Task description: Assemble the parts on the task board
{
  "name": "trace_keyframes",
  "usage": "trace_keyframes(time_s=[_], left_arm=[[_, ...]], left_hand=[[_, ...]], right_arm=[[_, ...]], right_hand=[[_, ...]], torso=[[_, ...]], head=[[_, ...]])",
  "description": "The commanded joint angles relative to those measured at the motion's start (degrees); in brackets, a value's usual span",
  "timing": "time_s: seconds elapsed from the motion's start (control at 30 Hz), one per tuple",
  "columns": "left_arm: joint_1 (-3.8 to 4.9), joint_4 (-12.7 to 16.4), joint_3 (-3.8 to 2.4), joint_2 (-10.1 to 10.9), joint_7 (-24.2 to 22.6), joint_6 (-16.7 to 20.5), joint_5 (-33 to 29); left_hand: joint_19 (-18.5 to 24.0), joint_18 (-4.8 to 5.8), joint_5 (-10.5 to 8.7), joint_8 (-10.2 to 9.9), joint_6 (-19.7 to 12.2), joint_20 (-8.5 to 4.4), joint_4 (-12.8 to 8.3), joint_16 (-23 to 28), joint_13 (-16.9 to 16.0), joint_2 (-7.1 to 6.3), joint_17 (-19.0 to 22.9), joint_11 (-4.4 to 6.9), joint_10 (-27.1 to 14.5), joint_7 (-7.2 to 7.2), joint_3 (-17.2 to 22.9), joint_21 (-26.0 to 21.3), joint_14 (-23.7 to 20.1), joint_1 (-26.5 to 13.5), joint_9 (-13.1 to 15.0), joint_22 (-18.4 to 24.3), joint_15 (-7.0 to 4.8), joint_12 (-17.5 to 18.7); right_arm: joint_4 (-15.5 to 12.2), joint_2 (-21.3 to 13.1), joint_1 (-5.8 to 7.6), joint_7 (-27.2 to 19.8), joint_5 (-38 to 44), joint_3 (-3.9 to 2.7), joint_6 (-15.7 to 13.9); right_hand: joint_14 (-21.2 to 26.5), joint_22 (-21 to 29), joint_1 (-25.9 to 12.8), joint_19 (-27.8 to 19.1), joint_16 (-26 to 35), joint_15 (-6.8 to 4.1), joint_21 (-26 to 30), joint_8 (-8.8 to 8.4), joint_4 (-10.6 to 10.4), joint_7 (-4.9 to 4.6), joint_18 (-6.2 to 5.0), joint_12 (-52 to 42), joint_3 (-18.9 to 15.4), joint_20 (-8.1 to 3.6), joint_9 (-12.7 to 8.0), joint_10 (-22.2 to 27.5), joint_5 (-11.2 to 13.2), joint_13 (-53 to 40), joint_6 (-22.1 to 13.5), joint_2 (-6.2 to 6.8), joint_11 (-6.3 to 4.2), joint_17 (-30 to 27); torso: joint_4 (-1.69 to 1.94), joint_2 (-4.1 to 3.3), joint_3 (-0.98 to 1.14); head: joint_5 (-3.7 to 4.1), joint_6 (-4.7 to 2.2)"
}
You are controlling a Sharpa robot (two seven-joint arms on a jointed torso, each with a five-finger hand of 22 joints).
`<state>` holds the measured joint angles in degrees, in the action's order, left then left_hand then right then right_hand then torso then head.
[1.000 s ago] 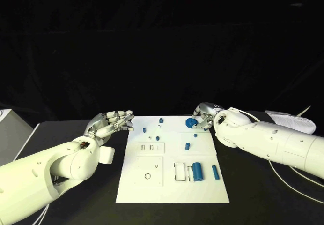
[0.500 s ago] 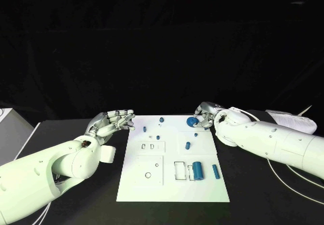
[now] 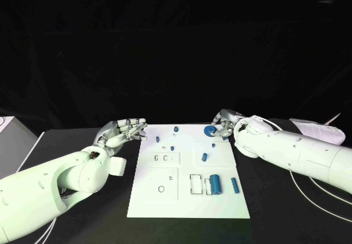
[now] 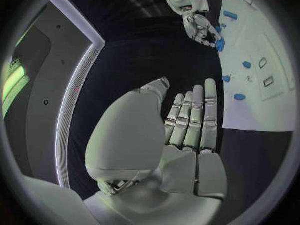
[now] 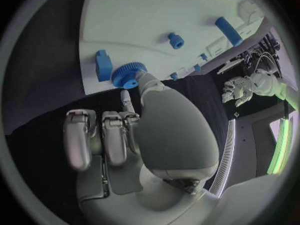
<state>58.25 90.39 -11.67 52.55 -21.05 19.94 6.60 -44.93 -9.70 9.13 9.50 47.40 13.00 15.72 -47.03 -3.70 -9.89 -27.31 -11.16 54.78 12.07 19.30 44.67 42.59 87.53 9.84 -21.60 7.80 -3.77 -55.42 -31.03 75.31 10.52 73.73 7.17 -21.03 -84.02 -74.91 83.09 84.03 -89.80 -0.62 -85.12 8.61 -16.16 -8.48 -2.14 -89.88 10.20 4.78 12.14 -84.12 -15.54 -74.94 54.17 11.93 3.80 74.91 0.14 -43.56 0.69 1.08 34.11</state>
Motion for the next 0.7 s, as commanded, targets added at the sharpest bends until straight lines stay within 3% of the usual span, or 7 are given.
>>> trace_keyframes(time_s=[0.03, 0.7], left_arm=[[-0.01, 0.1, -0.03, -0.1, -0.2, -1.0, 0.2], [-0.04, -0.1, -0.03, -0.2, -0.1, -1.1, 0.2]], left_hand=[[0.3, -0.68, -0.13, -0.2, -0.4, 0.09, 0.1, -0.3, -0.1, -0.05, 0.0, 0.14, -0.4, 1.85, -0.2, 0.3, -0.4, 0.5, -0.1, 0.0, 0.06, -0.1], [0.3, -0.68, -0.13, -0.2, -0.4, 0.09, 0.1, -0.3, -0.1, -0.05, 0.0, 0.14, -0.4, 1.85, -0.2, 0.3, -0.4, 0.5, -0.1, 0.0, 0.06, -0.1]], right_arm=[[0.0, 0.1, -0.01, -0.9, -1.2, -0.04, -0.8], [1.5, 1.2, -0.63, -0.7, -1.3, -0.13, 1.4]], right_hand=[[-6.0, -12.6, -0.9, 4.9, -0.2, 0.45, -0.4, -0.41, -0.4, -0.42, 1.14, -0.1, -0.1, 0.4, 0.0, -5.9, -0.2, -15.1, -0.1, 0.03, 0.45, 15.1], [-6.0, -13.0, -1.3, 5.0, -0.2, 0.6, -1.0, -0.41, 0.1, -0.54, 1.26, -0.1, -0.2, 0.6, -0.1, -5.9, 0.2, -15.1, -0.1, 0.06, 0.58, 15.1]], torso=[[0.0, 0.04, 0.02], [-0.02, 0.02, 0.08]], head=[[-0.09, 0.08], [-0.15, 0.36]])
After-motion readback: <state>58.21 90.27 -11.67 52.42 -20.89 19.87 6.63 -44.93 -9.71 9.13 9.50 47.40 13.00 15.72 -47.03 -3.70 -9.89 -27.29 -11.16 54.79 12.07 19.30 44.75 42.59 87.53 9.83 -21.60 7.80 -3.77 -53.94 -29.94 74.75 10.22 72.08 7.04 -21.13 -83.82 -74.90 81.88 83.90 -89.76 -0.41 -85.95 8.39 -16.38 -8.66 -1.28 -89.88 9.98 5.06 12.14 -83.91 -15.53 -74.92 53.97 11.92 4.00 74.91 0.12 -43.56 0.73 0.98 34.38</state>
